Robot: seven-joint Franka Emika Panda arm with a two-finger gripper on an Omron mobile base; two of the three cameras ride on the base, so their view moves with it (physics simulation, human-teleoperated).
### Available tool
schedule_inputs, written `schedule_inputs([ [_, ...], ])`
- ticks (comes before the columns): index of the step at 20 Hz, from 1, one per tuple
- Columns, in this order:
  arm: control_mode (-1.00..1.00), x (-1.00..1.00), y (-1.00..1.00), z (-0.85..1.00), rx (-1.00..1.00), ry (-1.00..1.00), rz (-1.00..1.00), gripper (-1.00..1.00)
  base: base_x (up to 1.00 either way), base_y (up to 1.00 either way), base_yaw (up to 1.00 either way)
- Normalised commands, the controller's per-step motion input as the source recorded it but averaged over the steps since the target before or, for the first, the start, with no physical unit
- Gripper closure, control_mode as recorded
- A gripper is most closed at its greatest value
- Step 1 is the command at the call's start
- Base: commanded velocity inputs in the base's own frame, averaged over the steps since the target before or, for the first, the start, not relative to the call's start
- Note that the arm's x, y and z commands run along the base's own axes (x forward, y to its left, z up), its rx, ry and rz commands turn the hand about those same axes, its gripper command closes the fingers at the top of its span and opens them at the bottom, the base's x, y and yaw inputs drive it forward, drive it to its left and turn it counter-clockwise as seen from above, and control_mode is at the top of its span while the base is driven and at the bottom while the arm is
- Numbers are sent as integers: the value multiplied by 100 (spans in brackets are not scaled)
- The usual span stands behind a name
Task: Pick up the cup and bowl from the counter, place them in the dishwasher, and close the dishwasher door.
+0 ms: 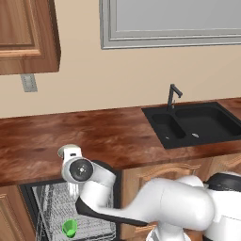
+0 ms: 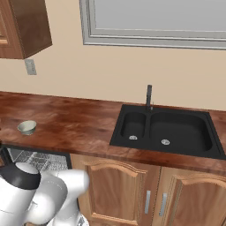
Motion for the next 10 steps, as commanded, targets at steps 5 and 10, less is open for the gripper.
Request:
schedule_inputs([
  [5,-100,40,0,0,0,0,0,-100,0,0,0],
  [10,-100,12,3,0,0,0,-7,-100,0,0,0],
])
